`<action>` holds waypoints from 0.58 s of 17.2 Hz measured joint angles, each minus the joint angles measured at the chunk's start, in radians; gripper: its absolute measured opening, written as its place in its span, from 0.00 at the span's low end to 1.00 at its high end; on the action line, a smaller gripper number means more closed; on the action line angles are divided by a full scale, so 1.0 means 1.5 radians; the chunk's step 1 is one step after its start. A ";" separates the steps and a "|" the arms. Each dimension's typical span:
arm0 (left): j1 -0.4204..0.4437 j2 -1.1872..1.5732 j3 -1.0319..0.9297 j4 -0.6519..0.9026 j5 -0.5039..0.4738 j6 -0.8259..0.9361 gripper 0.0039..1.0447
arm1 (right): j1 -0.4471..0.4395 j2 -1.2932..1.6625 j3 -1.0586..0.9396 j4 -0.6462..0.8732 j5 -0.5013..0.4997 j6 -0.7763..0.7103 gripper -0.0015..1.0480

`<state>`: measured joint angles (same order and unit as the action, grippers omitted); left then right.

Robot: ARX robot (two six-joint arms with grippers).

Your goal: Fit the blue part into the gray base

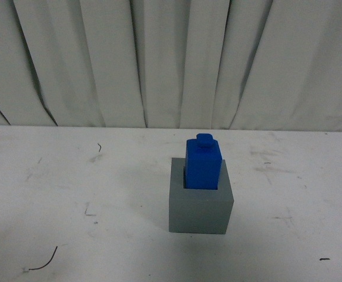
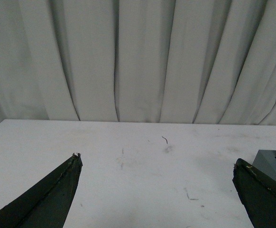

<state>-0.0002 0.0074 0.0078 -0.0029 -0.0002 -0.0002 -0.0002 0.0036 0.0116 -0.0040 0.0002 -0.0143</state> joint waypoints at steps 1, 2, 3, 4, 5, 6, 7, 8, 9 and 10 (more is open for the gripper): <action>0.000 0.000 0.000 0.000 0.000 0.000 0.94 | 0.000 0.000 0.000 0.000 0.000 0.000 0.48; 0.000 0.000 0.000 0.000 0.000 0.000 0.94 | 0.000 0.000 0.000 0.000 0.000 0.000 0.60; 0.000 0.000 0.000 0.000 0.000 0.000 0.94 | 0.000 0.000 0.000 0.000 0.000 0.000 0.72; 0.000 0.000 0.000 0.000 0.000 0.000 0.94 | 0.000 0.000 0.000 0.000 0.000 0.000 0.83; 0.000 0.000 0.000 0.000 0.000 0.000 0.94 | 0.000 0.000 0.000 0.000 0.000 0.000 0.94; 0.000 0.000 0.000 0.000 0.000 0.000 0.94 | 0.000 0.000 0.000 0.000 0.000 0.001 0.93; 0.000 0.000 0.000 0.000 0.000 0.000 0.94 | 0.000 0.000 0.000 0.000 0.000 0.001 0.93; 0.000 0.000 0.000 0.000 0.000 0.000 0.94 | 0.000 0.000 0.000 0.000 0.000 0.001 0.94; 0.000 0.000 0.000 0.000 0.000 0.000 0.94 | 0.000 0.000 0.000 0.000 0.000 0.001 0.94; 0.000 0.000 0.000 0.000 0.000 0.000 0.94 | 0.000 0.000 0.000 0.000 0.000 0.001 0.94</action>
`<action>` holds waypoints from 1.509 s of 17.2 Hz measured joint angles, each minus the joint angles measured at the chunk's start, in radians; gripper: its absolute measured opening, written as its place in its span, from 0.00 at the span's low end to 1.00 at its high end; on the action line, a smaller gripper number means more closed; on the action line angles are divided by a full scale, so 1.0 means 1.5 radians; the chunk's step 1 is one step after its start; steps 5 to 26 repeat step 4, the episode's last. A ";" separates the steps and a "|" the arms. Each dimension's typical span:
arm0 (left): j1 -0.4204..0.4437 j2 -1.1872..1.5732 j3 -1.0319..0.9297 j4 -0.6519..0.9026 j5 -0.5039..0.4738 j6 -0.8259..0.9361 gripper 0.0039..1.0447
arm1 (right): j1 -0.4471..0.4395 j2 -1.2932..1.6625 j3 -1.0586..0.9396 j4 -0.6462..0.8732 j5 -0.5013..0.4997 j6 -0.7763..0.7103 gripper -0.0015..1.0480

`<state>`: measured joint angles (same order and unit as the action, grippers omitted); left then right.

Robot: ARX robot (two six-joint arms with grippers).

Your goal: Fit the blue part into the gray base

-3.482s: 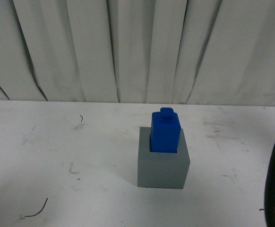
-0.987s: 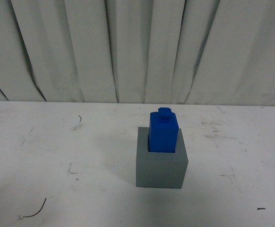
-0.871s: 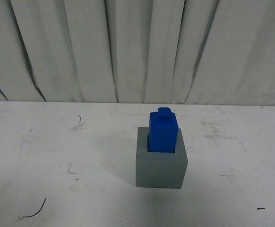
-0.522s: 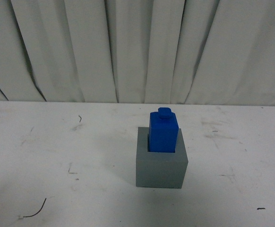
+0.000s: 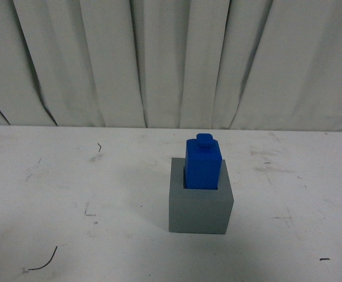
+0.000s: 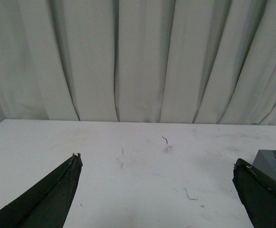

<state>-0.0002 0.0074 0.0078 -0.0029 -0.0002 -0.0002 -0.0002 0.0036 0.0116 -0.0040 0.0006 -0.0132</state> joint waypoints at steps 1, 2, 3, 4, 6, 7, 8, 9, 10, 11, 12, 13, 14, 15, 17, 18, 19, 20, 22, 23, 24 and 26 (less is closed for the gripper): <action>0.000 0.000 0.000 0.000 0.000 0.000 0.94 | 0.000 0.000 0.000 0.000 0.000 0.000 0.94; 0.000 0.000 0.000 0.000 0.000 0.000 0.94 | 0.000 0.000 0.000 0.000 0.000 0.000 0.94; 0.000 0.000 0.000 0.000 0.000 0.000 0.94 | 0.000 0.000 0.000 0.000 0.000 0.000 0.94; 0.000 0.000 0.000 0.000 0.000 0.000 0.94 | 0.000 0.000 0.000 0.000 0.000 0.000 0.94; 0.000 0.000 0.000 0.000 0.000 0.000 0.94 | 0.000 0.000 0.000 0.000 0.000 0.000 0.94; 0.000 0.000 0.000 0.000 0.000 0.000 0.94 | 0.000 0.000 0.000 0.000 0.000 0.000 0.94; 0.000 0.000 0.000 0.000 0.000 0.000 0.94 | 0.000 0.000 0.000 0.000 0.000 0.000 0.94; 0.000 0.000 0.000 0.000 0.000 0.000 0.94 | 0.000 0.000 0.000 0.000 0.000 0.000 0.94; 0.000 0.000 0.000 0.000 0.000 0.000 0.94 | 0.000 0.000 0.000 0.000 0.000 0.000 0.94; 0.000 0.000 0.000 0.000 0.000 0.000 0.94 | 0.000 0.000 0.000 0.000 0.000 0.000 0.94; 0.000 0.000 0.000 0.000 0.000 0.000 0.94 | 0.000 0.000 0.000 0.000 0.000 0.000 0.94; 0.000 0.000 0.000 0.000 0.000 0.000 0.94 | 0.000 0.000 0.000 0.000 0.000 0.000 0.94; 0.000 0.000 0.000 0.000 0.000 0.000 0.94 | 0.000 0.000 0.000 0.000 0.000 0.000 0.94; 0.000 0.000 0.000 0.000 0.000 0.000 0.94 | 0.000 0.000 0.000 0.000 0.000 0.000 0.94; 0.000 0.000 0.000 0.000 0.000 0.000 0.94 | 0.000 0.000 0.000 0.000 0.000 0.000 0.94; 0.000 0.000 0.000 0.000 0.000 0.000 0.94 | 0.000 0.000 0.000 0.000 0.000 0.000 0.94; 0.000 0.000 0.000 0.000 0.000 0.000 0.94 | 0.000 0.000 0.000 0.000 0.000 0.000 0.94; 0.000 0.000 0.000 0.000 0.000 0.000 0.94 | 0.000 0.000 0.000 0.000 0.000 0.000 0.94; 0.000 0.000 0.000 0.000 0.000 0.000 0.94 | 0.000 0.000 0.000 0.000 0.000 0.000 0.94; 0.000 0.000 0.000 0.000 0.000 0.000 0.94 | 0.000 0.000 0.000 0.000 0.000 0.000 0.94; 0.000 0.000 0.000 0.000 0.000 0.000 0.94 | 0.000 0.000 0.000 0.000 0.000 0.000 0.94; 0.000 0.000 0.000 0.000 0.000 0.000 0.94 | 0.000 0.000 0.000 0.000 0.000 0.000 0.94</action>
